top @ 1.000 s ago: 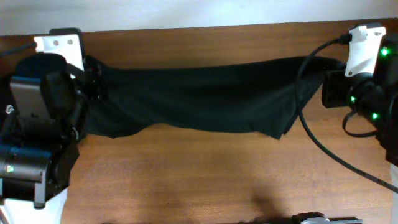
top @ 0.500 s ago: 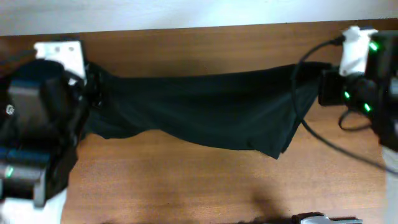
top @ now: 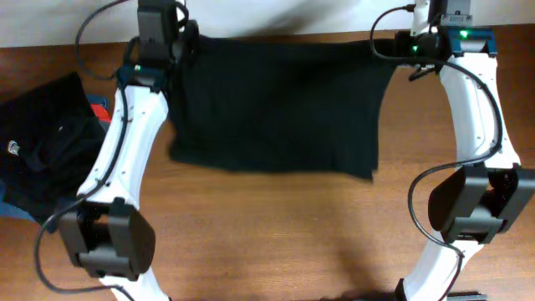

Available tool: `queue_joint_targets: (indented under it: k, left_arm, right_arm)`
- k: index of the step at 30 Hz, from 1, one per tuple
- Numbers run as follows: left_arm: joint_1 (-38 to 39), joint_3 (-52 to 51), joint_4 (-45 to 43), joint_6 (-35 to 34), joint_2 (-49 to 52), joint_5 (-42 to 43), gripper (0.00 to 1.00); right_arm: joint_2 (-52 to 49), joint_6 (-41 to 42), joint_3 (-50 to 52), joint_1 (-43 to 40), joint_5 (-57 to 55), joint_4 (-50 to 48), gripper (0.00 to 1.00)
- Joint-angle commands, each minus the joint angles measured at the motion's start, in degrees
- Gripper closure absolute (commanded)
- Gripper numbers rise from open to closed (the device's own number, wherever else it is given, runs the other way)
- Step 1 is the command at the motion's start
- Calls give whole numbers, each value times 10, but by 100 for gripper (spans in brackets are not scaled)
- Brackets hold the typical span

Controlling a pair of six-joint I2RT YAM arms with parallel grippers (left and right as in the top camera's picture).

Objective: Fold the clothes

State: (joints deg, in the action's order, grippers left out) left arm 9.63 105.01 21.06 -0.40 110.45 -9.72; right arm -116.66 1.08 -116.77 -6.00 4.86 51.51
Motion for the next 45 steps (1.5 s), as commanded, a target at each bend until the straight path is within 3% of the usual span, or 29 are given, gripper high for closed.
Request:
queue_joint_targets:
  k: [1,5,13,19,22,29,35,45]
  left_arm:
    - [-18,128,-25,31,-27,-18,100]
    - [-30,206,18,35,-28,-19,100]
    - [-21,222,334,34,-17,92,100]
    - [-6,207,576,35,39,94,100]
    - [-7,196,644,35,81,94,100]
    - [-7,154,700,35,156,112,100]
    - [-7,103,724,35,160,134,100]
    - [-7,93,757,35,159,145,100]
  right_arm:
    - [34,15,-94,-5,24,-10,96]
    - [34,6,-172,-5,20,37,96]
    - [21,-34,-176,-5,20,250,96]
    - [10,-43,-83,-5,-11,367,96]
    - [10,-43,-2,-5,-15,376,96]
    - [10,-43,150,-5,-30,370,96]
    - [10,-43,222,-5,-58,365,96]
    - [10,-40,236,-5,-115,361,96]
